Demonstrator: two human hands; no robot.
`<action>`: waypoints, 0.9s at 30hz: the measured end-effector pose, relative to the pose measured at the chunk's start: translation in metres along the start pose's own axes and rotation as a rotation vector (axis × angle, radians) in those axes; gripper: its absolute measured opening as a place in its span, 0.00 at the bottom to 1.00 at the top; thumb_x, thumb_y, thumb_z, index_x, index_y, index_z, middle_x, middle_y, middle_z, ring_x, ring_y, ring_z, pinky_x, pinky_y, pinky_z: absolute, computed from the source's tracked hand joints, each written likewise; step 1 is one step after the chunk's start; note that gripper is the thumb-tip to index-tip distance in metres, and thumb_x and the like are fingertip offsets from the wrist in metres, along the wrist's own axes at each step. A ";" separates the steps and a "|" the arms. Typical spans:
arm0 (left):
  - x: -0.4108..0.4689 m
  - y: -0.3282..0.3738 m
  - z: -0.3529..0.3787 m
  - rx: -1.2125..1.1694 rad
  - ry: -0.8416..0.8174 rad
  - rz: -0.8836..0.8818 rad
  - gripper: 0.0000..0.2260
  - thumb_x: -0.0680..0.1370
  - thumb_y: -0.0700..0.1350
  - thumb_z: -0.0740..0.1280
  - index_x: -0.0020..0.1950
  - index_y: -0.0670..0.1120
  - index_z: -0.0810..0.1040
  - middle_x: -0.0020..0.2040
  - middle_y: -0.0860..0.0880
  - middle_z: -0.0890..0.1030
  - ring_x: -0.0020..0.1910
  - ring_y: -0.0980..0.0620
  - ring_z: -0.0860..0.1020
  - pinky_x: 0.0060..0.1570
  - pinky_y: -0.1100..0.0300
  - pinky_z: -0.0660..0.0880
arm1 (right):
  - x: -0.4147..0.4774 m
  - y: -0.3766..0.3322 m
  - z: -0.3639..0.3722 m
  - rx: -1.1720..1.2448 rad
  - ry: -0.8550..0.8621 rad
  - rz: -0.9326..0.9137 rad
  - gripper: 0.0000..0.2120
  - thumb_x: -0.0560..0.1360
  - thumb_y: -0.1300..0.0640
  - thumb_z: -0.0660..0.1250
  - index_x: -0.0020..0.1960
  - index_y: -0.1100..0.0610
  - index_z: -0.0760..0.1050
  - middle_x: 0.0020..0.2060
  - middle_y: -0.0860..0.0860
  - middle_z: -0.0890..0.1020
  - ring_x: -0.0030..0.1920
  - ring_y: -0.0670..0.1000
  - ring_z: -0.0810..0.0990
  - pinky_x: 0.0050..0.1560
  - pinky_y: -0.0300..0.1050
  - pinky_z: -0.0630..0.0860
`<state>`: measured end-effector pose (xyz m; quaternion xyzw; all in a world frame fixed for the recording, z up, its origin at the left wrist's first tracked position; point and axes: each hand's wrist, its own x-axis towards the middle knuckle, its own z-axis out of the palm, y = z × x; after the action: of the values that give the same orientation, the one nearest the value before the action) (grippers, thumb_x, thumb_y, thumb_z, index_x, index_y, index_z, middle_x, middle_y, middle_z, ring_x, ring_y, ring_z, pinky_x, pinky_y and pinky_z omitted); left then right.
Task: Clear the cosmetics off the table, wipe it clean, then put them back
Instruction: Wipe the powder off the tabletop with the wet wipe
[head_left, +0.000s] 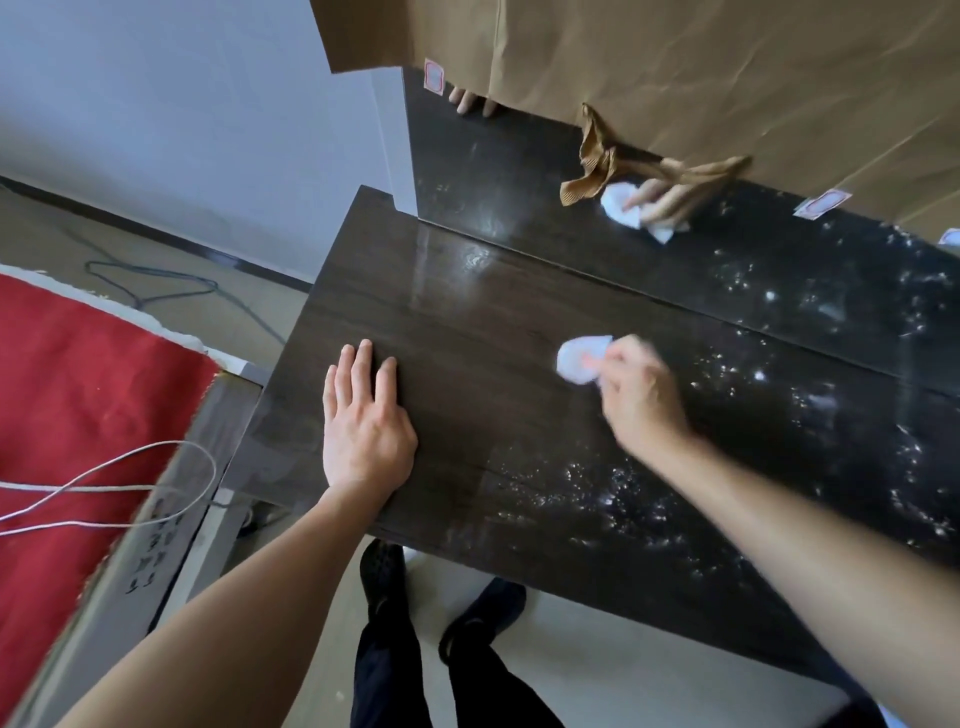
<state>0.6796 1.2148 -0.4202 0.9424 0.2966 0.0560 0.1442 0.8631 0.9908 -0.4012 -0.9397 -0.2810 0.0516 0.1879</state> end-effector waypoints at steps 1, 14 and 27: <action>0.000 0.000 -0.001 0.001 -0.008 -0.004 0.21 0.73 0.40 0.57 0.66 0.38 0.70 0.72 0.35 0.65 0.73 0.35 0.59 0.73 0.41 0.54 | -0.026 -0.012 0.000 0.063 -0.079 -0.059 0.12 0.74 0.58 0.61 0.45 0.61 0.82 0.40 0.54 0.77 0.40 0.52 0.73 0.42 0.39 0.68; 0.000 -0.001 0.003 0.000 0.004 -0.004 0.20 0.74 0.37 0.62 0.66 0.39 0.70 0.72 0.36 0.64 0.73 0.36 0.58 0.73 0.42 0.53 | 0.012 -0.031 0.017 0.112 0.013 0.029 0.15 0.71 0.69 0.63 0.53 0.57 0.82 0.49 0.58 0.78 0.51 0.60 0.76 0.52 0.45 0.72; -0.001 -0.004 0.007 -0.010 0.043 0.025 0.19 0.73 0.37 0.59 0.65 0.38 0.70 0.72 0.35 0.65 0.73 0.35 0.59 0.73 0.43 0.53 | 0.014 -0.029 0.018 0.096 -0.006 -0.002 0.16 0.70 0.71 0.61 0.50 0.59 0.83 0.46 0.61 0.79 0.48 0.63 0.77 0.49 0.46 0.73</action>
<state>0.6780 1.2160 -0.4278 0.9439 0.2874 0.0795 0.1420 0.8565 1.0265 -0.4068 -0.9291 -0.2796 0.0678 0.2322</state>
